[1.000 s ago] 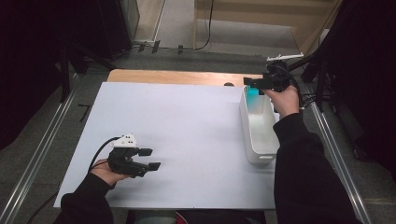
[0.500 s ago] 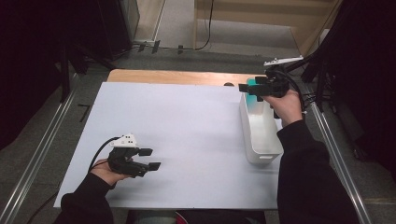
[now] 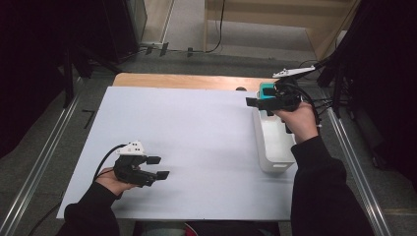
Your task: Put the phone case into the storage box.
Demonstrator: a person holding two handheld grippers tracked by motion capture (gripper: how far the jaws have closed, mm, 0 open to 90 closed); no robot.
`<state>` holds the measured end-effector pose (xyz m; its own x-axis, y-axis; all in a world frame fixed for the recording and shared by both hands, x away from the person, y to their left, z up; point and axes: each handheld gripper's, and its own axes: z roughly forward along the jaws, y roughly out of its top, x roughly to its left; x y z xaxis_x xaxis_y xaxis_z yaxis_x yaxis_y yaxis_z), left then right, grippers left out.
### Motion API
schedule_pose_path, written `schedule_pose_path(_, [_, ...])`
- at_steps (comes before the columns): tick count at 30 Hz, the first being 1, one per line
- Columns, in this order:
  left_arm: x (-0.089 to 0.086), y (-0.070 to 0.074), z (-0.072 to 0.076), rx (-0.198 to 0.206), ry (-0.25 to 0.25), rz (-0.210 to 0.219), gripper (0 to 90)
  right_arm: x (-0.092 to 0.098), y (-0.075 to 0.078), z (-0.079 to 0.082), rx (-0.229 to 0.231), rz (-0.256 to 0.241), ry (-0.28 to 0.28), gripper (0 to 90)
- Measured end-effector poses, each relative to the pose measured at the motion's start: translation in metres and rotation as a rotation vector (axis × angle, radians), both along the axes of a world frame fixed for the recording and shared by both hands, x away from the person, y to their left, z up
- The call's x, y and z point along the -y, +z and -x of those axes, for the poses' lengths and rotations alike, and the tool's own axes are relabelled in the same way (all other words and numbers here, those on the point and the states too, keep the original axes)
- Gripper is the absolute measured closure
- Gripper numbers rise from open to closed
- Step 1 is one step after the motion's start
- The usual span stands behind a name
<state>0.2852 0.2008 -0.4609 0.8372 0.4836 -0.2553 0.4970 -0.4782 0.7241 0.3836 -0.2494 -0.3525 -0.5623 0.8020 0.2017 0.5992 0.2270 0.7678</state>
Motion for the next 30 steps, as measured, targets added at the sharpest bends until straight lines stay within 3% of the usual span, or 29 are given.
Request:
schedule_pose_path(18, [0.0,0.0,0.0,0.003,-0.004,0.002,31.4,-0.014,-0.022,0.025,0.013,0.001,0.064,12.2])
schedule_pose_path(30, [0.0,0.001,0.001,0.003,-0.002,0.005,31.4,-0.022,-0.029,0.038,0.008,0.007,0.095,12.2])
